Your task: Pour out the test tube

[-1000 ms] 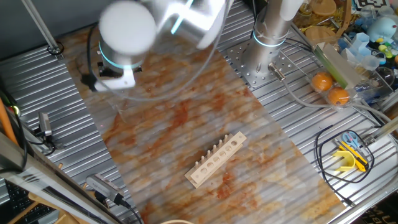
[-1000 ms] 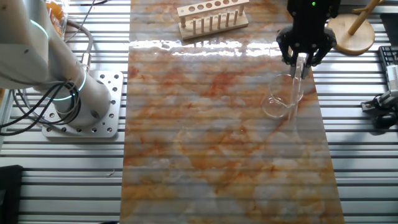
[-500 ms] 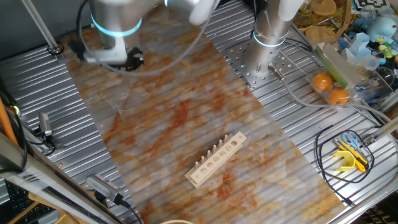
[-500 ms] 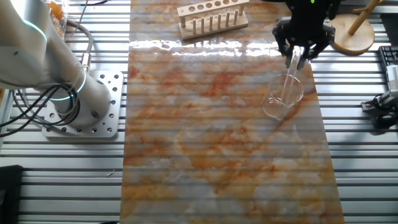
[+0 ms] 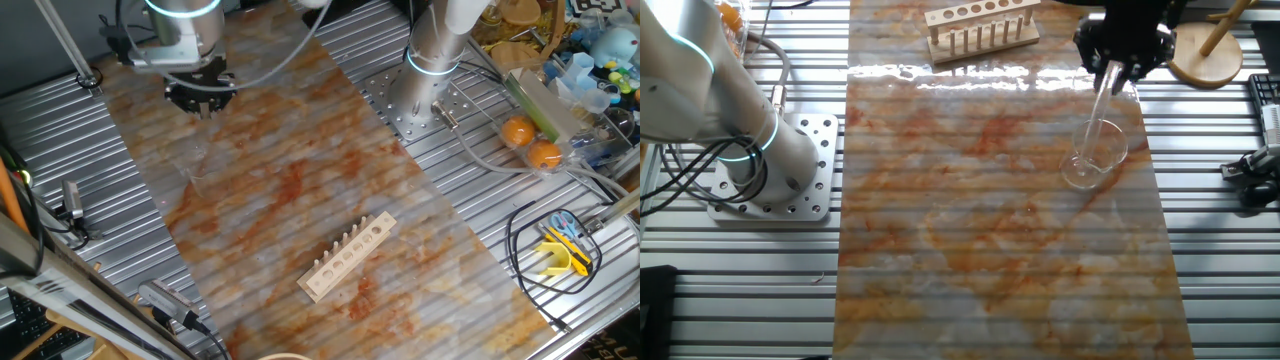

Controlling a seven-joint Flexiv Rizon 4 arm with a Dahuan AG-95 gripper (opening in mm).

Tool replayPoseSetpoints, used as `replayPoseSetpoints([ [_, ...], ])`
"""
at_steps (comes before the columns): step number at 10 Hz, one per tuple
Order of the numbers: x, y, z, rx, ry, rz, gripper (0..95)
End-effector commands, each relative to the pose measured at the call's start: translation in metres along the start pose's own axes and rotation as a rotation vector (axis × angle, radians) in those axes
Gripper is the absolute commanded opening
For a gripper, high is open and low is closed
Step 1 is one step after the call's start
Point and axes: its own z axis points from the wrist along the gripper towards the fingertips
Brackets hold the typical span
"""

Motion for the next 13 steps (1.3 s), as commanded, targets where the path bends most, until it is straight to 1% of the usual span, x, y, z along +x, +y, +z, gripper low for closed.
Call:
replayPoseSetpoints([
  [1,-0.019,0.013,-0.007,-0.049,-0.052,-0.042,0.0],
  [2,-0.027,0.015,-0.009,-0.073,-0.063,-0.083,0.0],
  [3,-0.036,0.019,-0.011,-0.094,-0.095,-0.118,0.0],
  [6,-0.052,0.028,-0.015,-0.108,-0.187,-0.162,0.0],
  [7,-0.059,0.029,-0.016,-0.110,-0.227,-0.194,0.0],
  [8,-0.063,0.029,-0.016,-0.113,-0.258,-0.213,0.0],
  [9,-0.070,0.030,-0.017,-0.119,-0.313,-0.243,0.0],
  [10,-0.075,0.031,-0.018,-0.124,-0.353,-0.262,0.0],
  [11,-0.078,0.033,-0.016,-0.128,-0.387,-0.286,0.0],
  [13,-0.083,0.036,-0.012,-0.128,-0.418,-0.305,0.0],
])
